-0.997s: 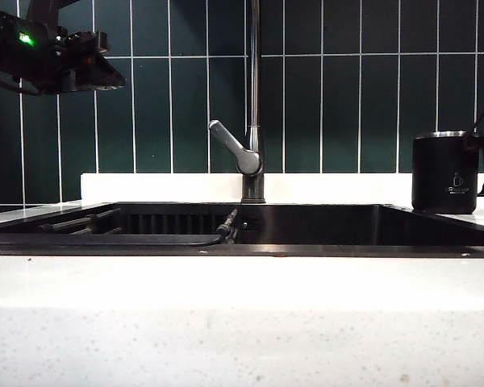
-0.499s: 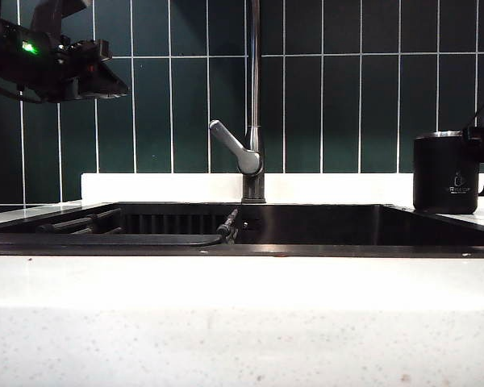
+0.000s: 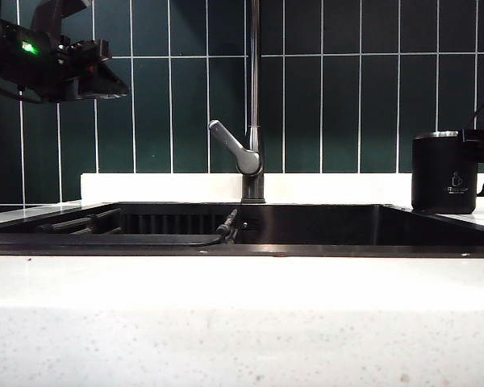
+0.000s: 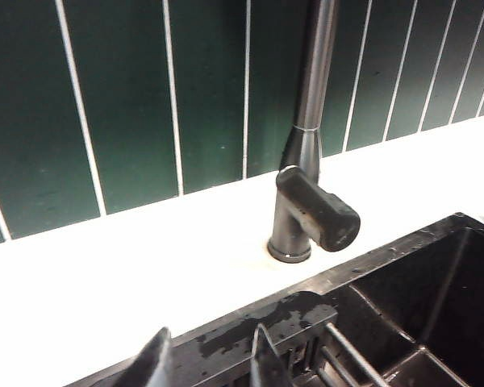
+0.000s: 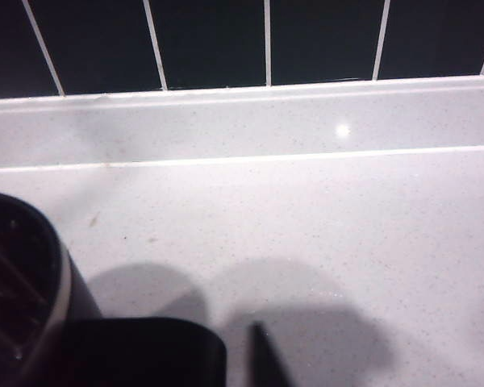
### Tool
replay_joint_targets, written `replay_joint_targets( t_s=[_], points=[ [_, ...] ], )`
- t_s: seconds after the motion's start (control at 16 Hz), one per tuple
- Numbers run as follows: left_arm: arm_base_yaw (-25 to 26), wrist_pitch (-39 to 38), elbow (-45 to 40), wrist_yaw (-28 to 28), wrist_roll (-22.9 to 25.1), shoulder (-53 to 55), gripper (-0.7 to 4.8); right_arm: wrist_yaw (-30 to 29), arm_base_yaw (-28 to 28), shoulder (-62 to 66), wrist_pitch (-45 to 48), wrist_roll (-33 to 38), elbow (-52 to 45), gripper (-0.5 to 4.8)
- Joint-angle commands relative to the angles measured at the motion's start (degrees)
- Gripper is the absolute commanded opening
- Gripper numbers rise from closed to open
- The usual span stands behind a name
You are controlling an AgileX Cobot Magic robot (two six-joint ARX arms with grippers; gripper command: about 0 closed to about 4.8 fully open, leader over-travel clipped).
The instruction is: Pick up the mug next to the sink, go to the faucet to get some water, pour the water into the sink, and finally put the mug back to its place.
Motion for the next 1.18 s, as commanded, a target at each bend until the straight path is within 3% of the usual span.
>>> replay_joint_targets(
  t_s=[0.06,0.19,0.37,0.75,1.0,1.18],
  points=[
    [-0.1,0.3,0.3,0.4,-0.2,-0.2,1.25,-0.1,0.1,-0.2,0.7,-0.1,0.2,0.64],
    [-0.1,0.1,0.3,2.0,-0.2,-0.2,1.25,-1.7,0.1,-0.3,0.7,-0.1,0.2,0.11],
    [-0.1,0.1,0.3,6.6,-0.2,-0.2,1.23,-4.7,0.3,-0.3,0.8,-0.1,0.2,-0.01],
    [-0.1,0.3,2.3,8.9,-1.3,-0.2,1.21,-8.1,1.5,-4.3,2.4,0.4,0.9,-0.01],
    [-0.1,-0.2,5.5,12.3,-2.4,2.3,1.21,-16.4,3.0,-5.7,1.5,6.2,4.9,-0.01],
    [-0.1,-2.0,12.2,15.8,-3.8,8.9,1.22,-20.7,6.5,-5.8,-3.8,6.6,9.2,-0.01]
  ],
)
